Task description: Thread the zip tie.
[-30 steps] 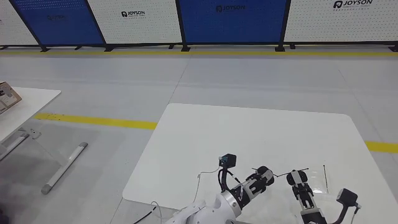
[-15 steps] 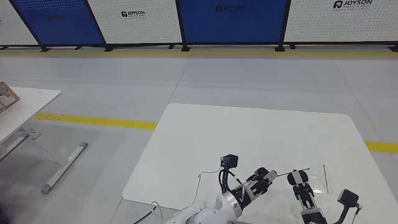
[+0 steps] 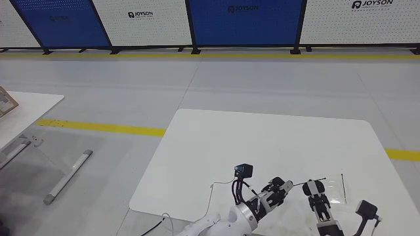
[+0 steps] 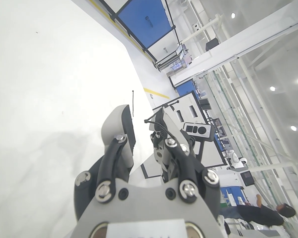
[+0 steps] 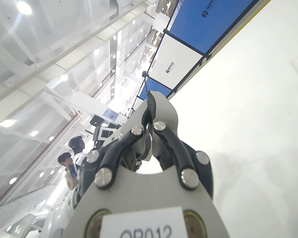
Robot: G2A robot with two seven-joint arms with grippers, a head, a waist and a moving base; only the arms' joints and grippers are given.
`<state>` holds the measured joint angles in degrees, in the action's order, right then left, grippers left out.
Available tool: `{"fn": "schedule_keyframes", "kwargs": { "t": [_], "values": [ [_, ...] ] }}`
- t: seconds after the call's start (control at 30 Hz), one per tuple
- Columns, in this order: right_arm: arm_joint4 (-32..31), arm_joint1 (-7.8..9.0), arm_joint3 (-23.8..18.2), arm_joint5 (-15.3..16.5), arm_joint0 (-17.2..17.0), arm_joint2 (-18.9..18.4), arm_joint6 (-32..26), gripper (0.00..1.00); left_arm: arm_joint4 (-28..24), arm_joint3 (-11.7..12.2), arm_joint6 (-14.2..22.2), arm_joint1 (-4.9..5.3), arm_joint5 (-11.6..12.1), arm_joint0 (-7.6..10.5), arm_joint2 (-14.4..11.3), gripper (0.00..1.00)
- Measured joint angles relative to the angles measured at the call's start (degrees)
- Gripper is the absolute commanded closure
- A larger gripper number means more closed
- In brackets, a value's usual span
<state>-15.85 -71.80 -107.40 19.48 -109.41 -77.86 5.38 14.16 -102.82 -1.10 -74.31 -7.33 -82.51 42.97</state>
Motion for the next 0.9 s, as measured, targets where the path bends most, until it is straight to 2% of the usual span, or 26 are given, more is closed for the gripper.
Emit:
{"fn": "schedule_keyframes", "kwargs": {
  "t": [0.1, 0.23, 0.4, 0.9],
  "values": [
    [0.1, 0.03, 0.0, 0.0, 0.0, 0.1, 0.2, 1.0, -0.1, 0.1, -0.2, -0.13, -0.1, 0.11, -0.1, 0.88],
    [0.5, 0.08, 0.0, 0.0, -0.1, 0.1, 0.2, 1.0, -0.1, 0.3, -0.3, -0.24, -0.1, 0.12, 0.0, 0.91],
    [0.8, 0.14, -0.1, 0.0, 0.0, 0.2, 0.2, 1.0, -0.1, 0.3, -0.4, -0.33, 0.0, 0.0, 0.1, 1.0],
    [0.1, 0.31, 0.2, 0.0, 0.3, 0.7, 0.1, 1.0, 0.1, 0.3, -0.5, -0.51, 1.1, -0.41, 0.5, 1.0]
  ]
}}
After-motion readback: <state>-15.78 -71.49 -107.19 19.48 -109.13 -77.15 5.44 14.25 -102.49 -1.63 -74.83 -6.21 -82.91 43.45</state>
